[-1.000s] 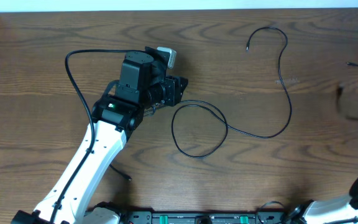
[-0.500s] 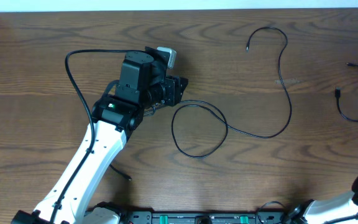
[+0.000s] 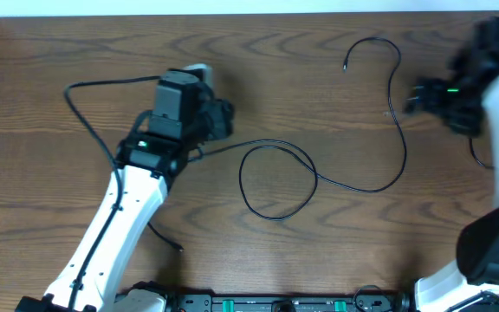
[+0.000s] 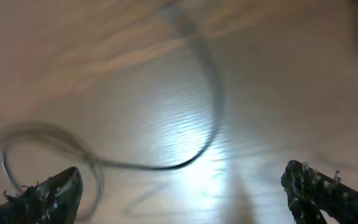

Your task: Untangle cables

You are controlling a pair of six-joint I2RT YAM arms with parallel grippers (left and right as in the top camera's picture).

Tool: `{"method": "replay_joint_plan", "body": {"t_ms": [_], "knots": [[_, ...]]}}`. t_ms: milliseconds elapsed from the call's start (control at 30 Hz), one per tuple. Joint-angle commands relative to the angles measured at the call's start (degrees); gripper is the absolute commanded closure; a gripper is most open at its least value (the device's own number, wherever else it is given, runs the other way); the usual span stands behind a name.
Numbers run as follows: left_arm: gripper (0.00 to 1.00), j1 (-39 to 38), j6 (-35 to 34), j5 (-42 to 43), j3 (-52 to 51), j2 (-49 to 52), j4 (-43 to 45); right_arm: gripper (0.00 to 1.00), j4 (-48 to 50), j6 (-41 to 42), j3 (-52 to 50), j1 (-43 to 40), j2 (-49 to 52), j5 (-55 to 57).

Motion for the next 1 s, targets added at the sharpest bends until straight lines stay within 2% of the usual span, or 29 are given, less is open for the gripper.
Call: {"method": "replay_joint_plan", "body": {"t_ms": [0,200,367,600,833,967], "knots": [[0.46,4.4,-5.3,-3.7,0.3,-0.9,-2.4,0.01,-0.1,-11.5,-1.2,9.4,1.1,-0.4],[0.44,9.7,-4.8,-3.7,0.4,-1.1,-6.3,0.01,0.8,-27.1,-3.3,21.3,2.6,1.6],[0.38,15.5,-2.4,-3.8,0.5,-4.0,-5.1,0.01,9.3,-36.5,-10.5,27.3,3.1,4.3],[0.38,23.1,-2.7,-3.7,0.5,-11.9,-8.1,0.01,21.5,-40.4,-20.2,31.8,3.1,4.3],[0.38,23.8,-2.7,-3.7,0.5,-18.2,-11.4,0.01,31.6,-40.3,-26.9,33.0,3.1,3.3],[0.38,23.8,-2.7,-3.7,0.5,-19.8,-12.5,0.05,35.9,-40.3,-30.7,33.0,3.1,0.4]]}}
